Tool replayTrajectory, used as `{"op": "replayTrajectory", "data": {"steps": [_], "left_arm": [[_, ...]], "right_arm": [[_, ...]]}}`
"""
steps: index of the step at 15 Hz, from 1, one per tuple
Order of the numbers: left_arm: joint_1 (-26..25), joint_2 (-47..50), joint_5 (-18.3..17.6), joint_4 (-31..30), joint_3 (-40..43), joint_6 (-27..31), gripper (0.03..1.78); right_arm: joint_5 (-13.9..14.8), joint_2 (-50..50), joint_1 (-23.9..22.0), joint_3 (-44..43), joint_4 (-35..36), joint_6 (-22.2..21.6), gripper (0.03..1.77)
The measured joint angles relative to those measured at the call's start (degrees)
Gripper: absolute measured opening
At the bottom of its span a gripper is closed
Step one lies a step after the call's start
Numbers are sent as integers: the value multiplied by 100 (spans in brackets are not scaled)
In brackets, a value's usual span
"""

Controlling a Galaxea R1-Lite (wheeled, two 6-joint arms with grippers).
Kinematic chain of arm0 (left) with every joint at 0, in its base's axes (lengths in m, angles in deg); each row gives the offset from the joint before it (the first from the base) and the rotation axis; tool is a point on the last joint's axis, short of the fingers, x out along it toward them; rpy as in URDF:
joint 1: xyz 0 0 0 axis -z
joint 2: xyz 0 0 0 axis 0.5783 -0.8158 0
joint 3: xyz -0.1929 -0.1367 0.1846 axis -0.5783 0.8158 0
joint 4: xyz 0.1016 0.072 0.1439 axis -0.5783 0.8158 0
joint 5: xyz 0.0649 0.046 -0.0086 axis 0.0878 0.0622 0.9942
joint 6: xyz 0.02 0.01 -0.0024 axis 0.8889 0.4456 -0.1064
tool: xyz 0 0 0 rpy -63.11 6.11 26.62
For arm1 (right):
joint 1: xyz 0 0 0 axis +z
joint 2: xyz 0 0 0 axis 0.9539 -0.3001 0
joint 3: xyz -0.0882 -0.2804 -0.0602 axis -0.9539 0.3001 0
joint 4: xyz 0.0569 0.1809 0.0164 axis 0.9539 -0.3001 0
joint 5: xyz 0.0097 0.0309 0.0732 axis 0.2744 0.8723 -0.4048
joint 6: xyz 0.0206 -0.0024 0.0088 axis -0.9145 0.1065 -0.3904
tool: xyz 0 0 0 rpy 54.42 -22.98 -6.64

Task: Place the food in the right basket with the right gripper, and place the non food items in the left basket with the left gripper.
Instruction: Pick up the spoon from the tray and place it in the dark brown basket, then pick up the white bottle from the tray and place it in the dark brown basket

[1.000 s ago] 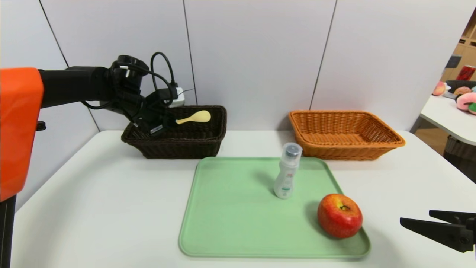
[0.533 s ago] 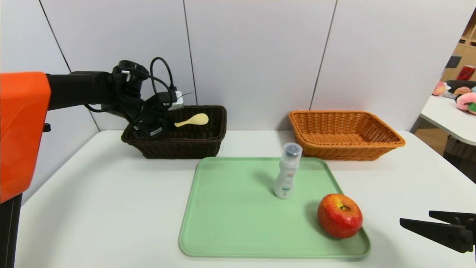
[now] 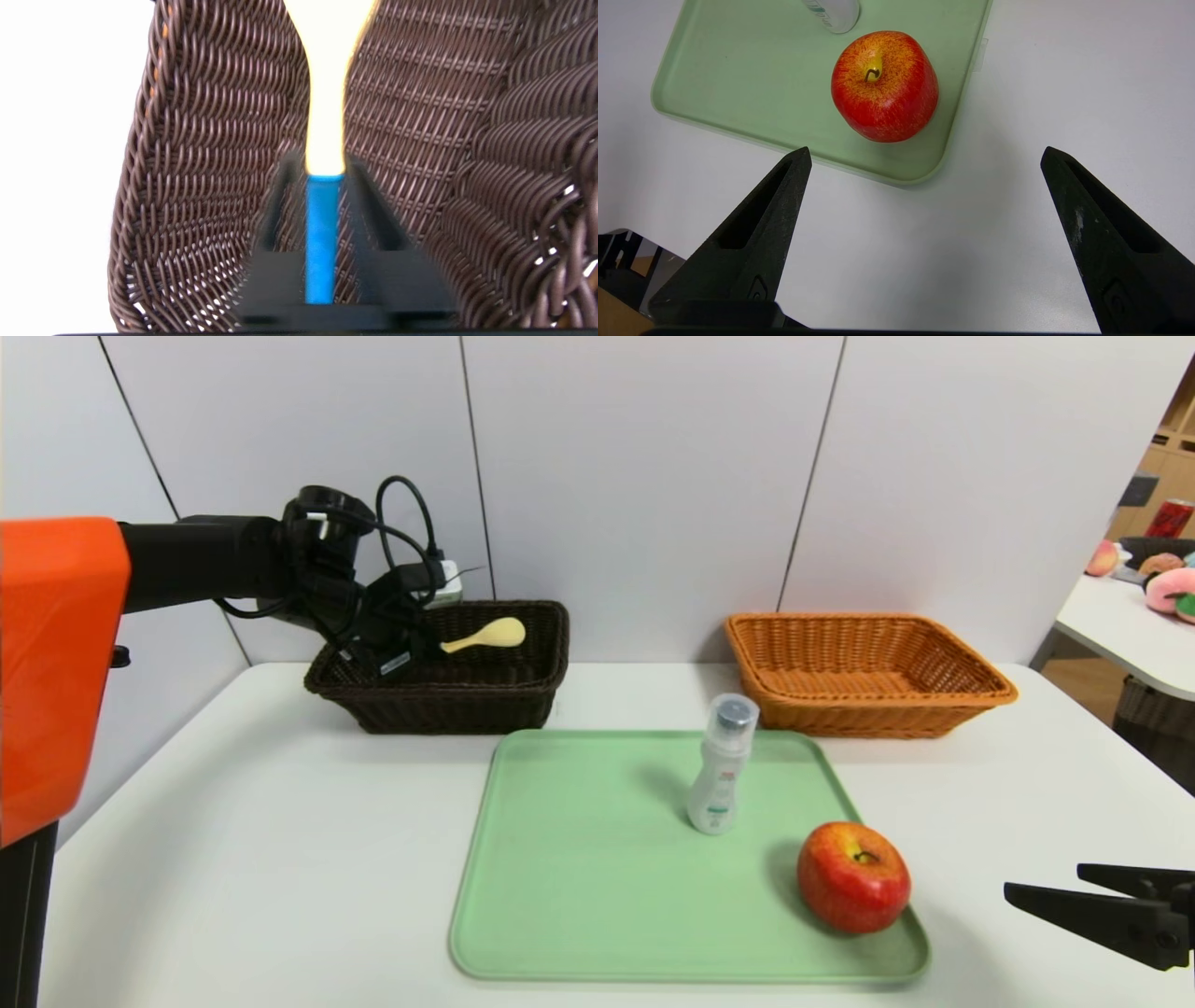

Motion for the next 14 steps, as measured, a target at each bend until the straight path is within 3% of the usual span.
{"op": "replayTrajectory", "data": {"steps": [3,7,14], "left_arm": [[18,2,0,-11,0,-11,85],[85,94,-7,-4,-2,-368,119],[995,656,-5,18,6,-2723,150]], "right_arm": [[-6,4,0,-2,5,-11,170],[-9,4,1,-2,13,-11,170],[-9,91,-2,-11,27,-146,170]]}}
